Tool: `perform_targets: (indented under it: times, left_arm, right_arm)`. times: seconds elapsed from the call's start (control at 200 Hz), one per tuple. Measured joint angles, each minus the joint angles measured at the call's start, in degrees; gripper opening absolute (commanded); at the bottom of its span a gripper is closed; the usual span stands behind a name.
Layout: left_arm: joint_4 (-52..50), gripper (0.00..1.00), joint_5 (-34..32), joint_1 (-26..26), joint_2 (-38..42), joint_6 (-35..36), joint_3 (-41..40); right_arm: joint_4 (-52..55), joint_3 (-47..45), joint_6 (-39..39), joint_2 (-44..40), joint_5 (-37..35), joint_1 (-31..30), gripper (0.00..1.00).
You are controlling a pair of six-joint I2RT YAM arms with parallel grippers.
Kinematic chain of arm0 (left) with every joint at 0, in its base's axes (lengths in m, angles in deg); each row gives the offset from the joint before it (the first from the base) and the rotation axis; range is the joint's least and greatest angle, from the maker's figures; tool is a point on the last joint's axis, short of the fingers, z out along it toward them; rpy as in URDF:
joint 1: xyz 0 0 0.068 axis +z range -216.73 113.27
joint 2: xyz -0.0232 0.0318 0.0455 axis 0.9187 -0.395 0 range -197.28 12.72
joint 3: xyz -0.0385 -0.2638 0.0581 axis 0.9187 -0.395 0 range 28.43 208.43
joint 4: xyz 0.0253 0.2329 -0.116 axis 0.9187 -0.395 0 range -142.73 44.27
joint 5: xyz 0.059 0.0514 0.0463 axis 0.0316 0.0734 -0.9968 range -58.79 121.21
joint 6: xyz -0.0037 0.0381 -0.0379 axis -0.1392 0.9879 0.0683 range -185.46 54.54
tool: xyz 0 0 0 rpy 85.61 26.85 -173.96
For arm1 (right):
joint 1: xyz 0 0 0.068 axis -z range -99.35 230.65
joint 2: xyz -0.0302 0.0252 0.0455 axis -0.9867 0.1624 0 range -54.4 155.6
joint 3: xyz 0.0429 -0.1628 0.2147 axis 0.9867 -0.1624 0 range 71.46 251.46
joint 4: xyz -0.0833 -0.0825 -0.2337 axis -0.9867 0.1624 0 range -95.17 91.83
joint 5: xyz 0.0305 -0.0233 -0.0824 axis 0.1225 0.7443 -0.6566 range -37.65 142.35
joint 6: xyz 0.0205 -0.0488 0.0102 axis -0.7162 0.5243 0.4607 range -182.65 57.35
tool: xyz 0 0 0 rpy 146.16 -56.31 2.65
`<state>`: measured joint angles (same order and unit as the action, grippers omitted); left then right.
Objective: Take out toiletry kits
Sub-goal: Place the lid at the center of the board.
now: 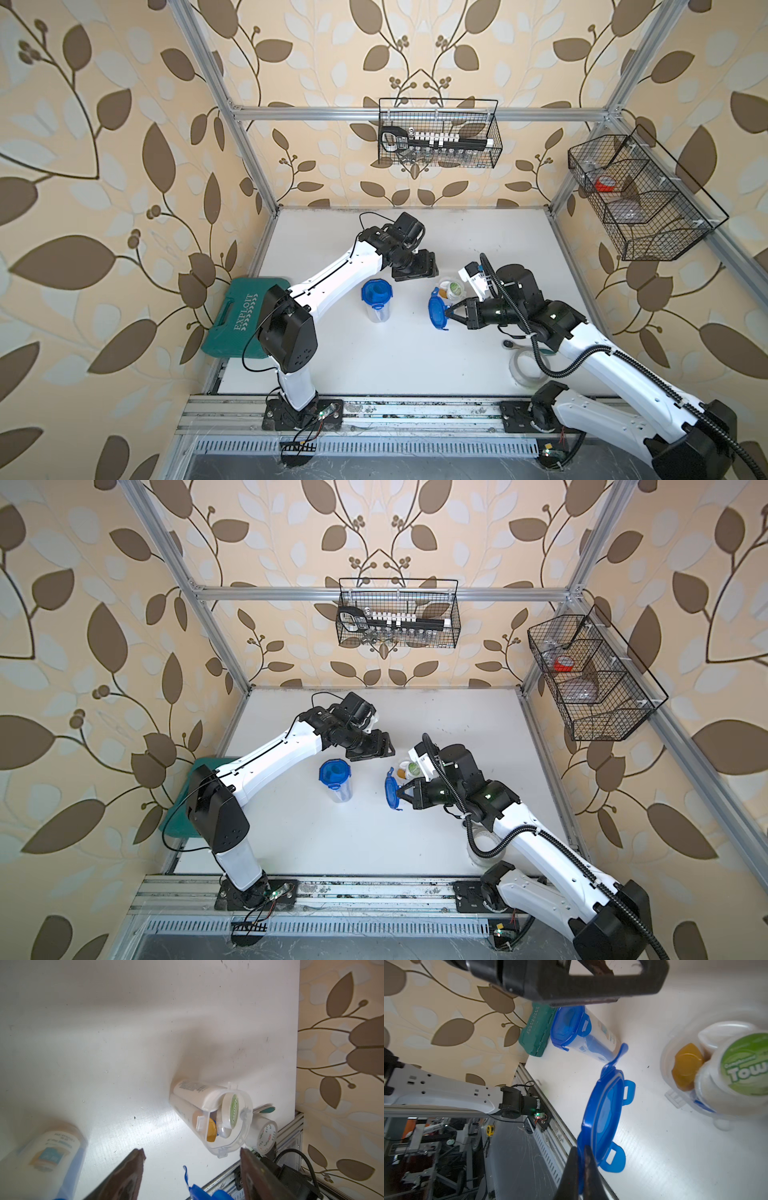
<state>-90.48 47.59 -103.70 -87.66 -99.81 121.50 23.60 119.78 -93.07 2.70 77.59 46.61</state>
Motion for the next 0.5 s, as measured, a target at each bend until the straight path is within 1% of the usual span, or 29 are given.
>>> perform_targets:
  times: [0.06, 0.145, 0.26, 0.38, 0.5]
  left_arm:
    - [0.3, 0.7, 0.2, 1.1, 0.2, -0.8, -0.2]
    - [0.9, 0.69, 0.8, 3.1, 0.2, -1.6, -0.7]
    - [1.1, 0.69, 1.6, 5.1, 0.2, -2.1, -1.2]
    - [1.5, 0.68, 2.7, 5.5, 0.2, -2.1, -1.2]
    - [1.9, 0.68, 4.0, 5.4, 0.2, -2.0, -1.9]
  right_arm:
    - [5.8, 3.0, -0.7, 0.5, -7.9, -1.5, 0.01]
    - [13.3, 6.2, -2.6, 1.6, -18.4, -1.6, 0.0]
    - [20.6, 8.9, -4.7, 2.0, -28.3, -1.6, 0.0]
    - [25.2, 11.4, -5.7, 2.8, -33.4, -1.6, 0.0]
    - [26.1, 11.6, -5.6, 2.8, -33.8, -1.6, 0.0]
